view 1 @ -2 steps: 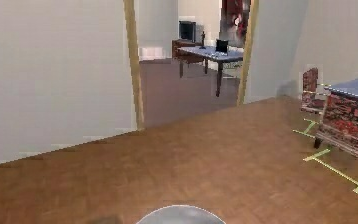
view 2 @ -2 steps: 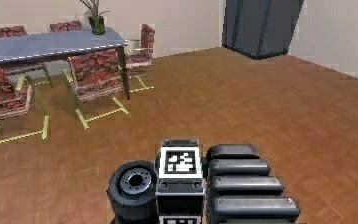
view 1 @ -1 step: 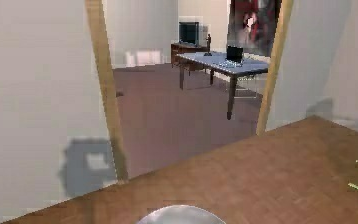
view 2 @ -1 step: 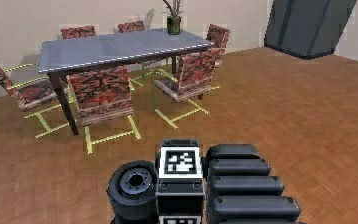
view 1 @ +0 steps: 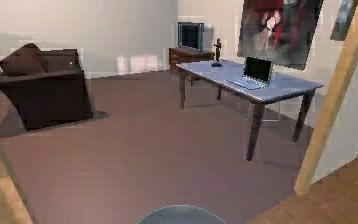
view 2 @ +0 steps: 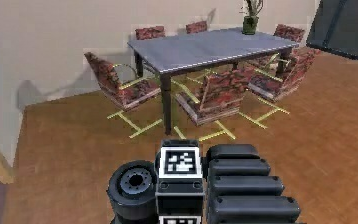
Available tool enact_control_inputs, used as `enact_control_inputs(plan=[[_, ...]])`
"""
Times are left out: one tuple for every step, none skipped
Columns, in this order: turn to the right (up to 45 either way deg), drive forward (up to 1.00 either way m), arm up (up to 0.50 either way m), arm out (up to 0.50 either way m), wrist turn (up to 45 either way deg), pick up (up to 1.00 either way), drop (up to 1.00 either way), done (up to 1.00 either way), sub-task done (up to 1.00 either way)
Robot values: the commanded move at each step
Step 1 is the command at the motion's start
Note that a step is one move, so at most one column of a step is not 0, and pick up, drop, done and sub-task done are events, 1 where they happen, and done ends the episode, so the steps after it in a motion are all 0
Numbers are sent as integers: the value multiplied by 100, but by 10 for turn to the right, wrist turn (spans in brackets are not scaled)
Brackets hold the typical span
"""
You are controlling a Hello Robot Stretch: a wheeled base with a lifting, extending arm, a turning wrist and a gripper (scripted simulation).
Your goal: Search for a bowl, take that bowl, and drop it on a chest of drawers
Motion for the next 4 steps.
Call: enact_control_inputs(plan=[[0,55,0,0,0,0,0,0,0],[-450,0,0,0,0,0,0,0,0],[0,75,0,0,0,0,0,0,0],[-300,0,0,0,0,0,0,0,0]])
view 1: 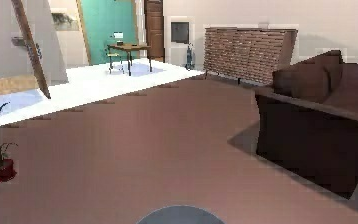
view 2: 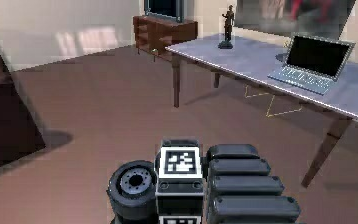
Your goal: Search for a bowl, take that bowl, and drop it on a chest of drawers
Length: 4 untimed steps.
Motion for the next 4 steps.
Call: enact_control_inputs(plan=[[0,100,0,0,0,0,0,0,0],[0,100,0,0,0,0,0,0,0],[0,100,0,0,0,0,0,0,0],[0,100,0,0,0,0,0,0,0]])
